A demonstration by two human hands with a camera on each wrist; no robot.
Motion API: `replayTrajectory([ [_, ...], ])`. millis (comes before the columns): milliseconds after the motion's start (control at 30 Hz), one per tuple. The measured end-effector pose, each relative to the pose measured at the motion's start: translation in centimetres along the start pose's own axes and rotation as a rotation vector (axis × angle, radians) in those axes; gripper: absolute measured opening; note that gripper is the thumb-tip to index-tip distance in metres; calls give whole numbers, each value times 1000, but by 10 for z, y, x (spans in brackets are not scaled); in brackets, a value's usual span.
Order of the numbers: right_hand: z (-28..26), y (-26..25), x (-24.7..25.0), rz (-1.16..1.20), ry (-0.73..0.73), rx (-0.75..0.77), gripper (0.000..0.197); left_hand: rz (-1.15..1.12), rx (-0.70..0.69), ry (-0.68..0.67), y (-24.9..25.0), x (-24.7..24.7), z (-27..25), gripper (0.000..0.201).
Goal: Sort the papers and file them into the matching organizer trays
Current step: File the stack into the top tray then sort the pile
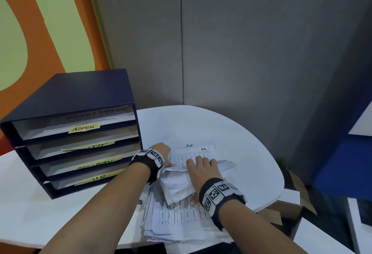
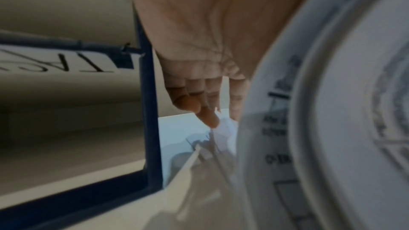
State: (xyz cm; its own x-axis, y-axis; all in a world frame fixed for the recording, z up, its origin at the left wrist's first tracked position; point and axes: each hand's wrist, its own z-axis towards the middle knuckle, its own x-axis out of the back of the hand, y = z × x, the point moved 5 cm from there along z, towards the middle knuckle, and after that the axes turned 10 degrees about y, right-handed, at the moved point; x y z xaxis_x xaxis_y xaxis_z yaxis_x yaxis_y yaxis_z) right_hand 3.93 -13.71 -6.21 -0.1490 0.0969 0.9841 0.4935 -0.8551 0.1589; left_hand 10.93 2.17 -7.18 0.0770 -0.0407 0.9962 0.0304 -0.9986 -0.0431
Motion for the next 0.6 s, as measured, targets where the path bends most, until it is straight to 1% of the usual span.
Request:
replayTrajectory([
  [33, 0, 0, 0, -3, 1, 2, 85, -11, 20, 5, -2, -1, 1, 59],
  [100, 0, 1, 0, 3, 19, 2, 69, -61, 67, 21, -6, 1, 1, 62],
  [133, 0, 1, 0, 11, 26, 1, 62, -83, 90, 31, -7, 4, 1, 58],
  [233, 0, 1, 1, 21, 28, -9, 56, -124, 147, 96, -8, 16, -1, 36],
  [367, 0, 3, 1, 19, 22, -36, 53, -233, 131, 238, -1, 37, -14, 15],
  [400, 0, 4, 2, 22, 26, -50, 55, -269, 116, 273, 0, 43, -19, 11],
  [433, -1, 4, 2, 24, 29, -61, 62, -307, 96, 300, 2, 48, -25, 9],
  [500, -2, 4, 2, 29, 51, -80, 87, -371, 32, 302, 4, 53, -40, 7],
  [533, -3, 4, 3, 27, 84, -86, 97, -384, -22, 252, 5, 53, -47, 9],
  [600, -6, 1, 6, -9, 156, -83, 109, -328, -139, 92, 8, 50, -62, 12],
])
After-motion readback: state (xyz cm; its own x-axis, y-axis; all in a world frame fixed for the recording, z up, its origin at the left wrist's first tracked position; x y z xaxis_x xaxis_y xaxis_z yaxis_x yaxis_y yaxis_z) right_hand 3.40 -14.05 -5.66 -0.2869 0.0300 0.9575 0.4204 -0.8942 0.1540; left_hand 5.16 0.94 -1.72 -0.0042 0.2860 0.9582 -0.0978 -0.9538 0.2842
